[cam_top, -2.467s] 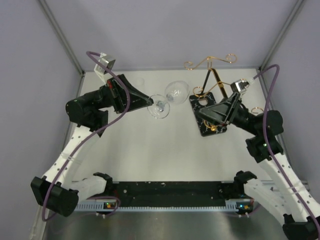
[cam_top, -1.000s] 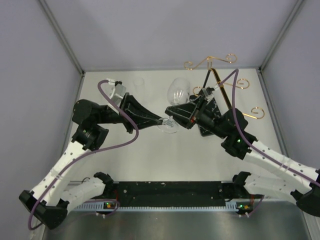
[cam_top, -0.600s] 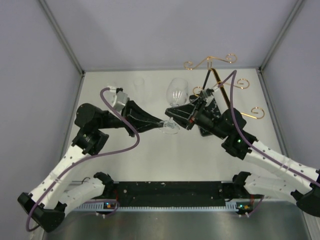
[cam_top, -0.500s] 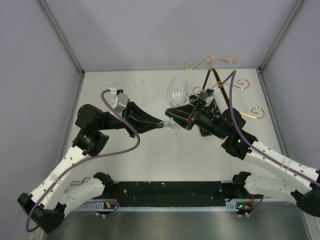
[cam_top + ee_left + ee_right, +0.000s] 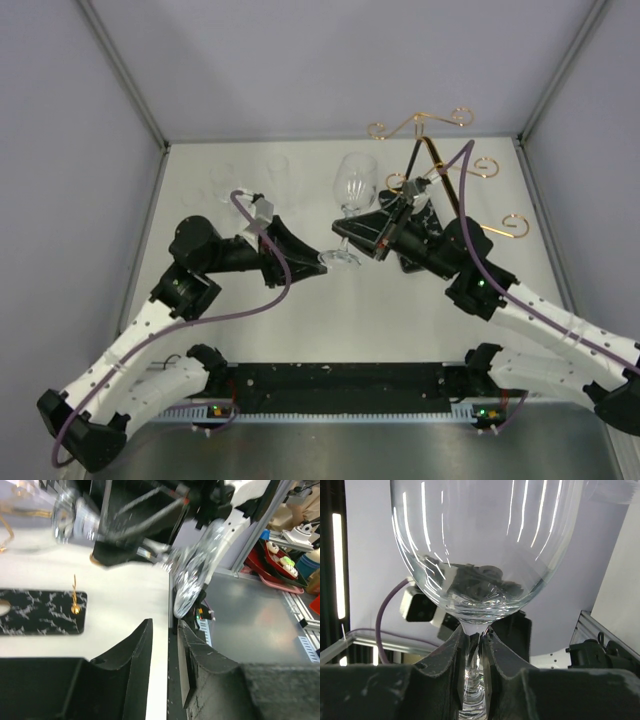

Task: Take the wine glass off the wine glass rack

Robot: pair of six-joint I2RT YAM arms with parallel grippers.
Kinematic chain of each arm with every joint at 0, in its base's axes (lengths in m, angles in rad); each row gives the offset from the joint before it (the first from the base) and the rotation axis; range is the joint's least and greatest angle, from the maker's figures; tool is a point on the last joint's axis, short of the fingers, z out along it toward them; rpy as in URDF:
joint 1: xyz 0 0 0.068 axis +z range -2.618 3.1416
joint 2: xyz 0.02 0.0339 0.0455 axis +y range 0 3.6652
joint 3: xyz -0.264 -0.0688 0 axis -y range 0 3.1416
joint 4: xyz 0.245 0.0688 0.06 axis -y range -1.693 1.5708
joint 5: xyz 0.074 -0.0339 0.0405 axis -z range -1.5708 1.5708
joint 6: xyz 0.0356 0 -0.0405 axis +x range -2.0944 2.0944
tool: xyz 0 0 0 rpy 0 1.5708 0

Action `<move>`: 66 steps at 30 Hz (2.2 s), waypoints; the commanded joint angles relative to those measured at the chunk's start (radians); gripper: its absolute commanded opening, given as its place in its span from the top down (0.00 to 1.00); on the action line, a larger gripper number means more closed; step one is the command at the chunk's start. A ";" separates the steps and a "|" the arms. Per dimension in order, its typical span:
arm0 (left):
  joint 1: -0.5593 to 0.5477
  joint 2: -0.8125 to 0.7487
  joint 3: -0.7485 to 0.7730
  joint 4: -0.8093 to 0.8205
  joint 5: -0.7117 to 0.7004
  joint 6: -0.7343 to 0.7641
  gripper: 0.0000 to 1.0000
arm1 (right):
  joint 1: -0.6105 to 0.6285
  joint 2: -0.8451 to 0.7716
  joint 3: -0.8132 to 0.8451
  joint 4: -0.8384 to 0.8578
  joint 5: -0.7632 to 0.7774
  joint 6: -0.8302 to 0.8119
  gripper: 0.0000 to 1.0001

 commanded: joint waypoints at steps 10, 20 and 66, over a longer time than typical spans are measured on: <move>-0.004 -0.056 -0.037 -0.133 -0.064 0.054 0.57 | -0.011 -0.060 0.100 0.056 -0.038 -0.093 1.00; -0.001 0.011 0.050 -0.219 -0.118 -0.048 0.50 | -0.174 -0.166 0.060 -0.185 -0.351 -0.301 1.00; 0.093 0.277 0.121 -0.040 0.082 -0.921 0.28 | -0.152 -0.242 0.229 -0.966 -0.517 -1.389 1.00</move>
